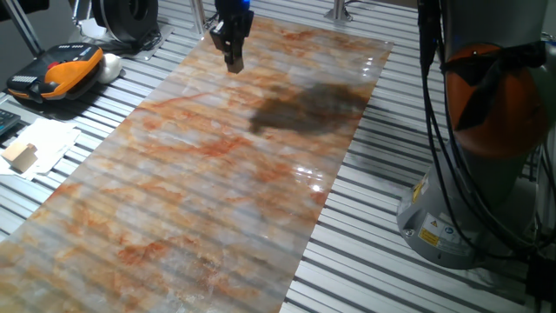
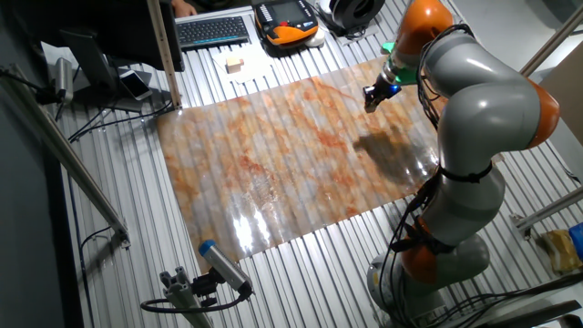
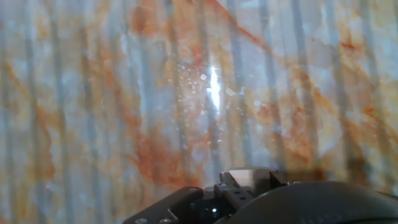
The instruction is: Pick up the small block on the left and move it to the right
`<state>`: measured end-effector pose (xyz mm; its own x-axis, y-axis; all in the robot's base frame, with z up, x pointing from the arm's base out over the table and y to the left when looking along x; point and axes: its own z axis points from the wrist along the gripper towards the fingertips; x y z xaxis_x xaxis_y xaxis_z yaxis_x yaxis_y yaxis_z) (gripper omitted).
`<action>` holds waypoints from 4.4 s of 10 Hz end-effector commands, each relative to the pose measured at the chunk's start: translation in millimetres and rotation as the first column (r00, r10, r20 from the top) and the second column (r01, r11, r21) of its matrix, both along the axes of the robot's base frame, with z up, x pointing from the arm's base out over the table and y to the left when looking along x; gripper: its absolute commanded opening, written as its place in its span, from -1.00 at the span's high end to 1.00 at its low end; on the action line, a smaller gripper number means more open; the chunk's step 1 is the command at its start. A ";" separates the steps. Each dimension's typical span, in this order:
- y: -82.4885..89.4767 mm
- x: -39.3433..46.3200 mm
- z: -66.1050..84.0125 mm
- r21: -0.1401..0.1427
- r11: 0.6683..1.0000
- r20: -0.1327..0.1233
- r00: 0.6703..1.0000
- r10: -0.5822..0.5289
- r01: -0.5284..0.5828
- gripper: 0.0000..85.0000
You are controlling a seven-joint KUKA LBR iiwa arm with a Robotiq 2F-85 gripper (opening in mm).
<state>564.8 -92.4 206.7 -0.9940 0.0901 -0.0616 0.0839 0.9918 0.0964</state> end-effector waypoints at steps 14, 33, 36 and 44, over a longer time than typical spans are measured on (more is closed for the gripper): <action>87.6 17.3 26.6 -0.052 0.991 0.022 0.992 -0.124 0.125 1.00; 213.5 22.9 20.1 -0.048 0.999 0.040 0.999 0.008 -0.006 1.00; 222.2 24.6 18.1 -0.066 0.997 0.023 0.999 0.029 -0.027 1.00; 240.3 22.1 1.3 -0.077 0.996 0.015 0.999 0.039 -0.037 1.00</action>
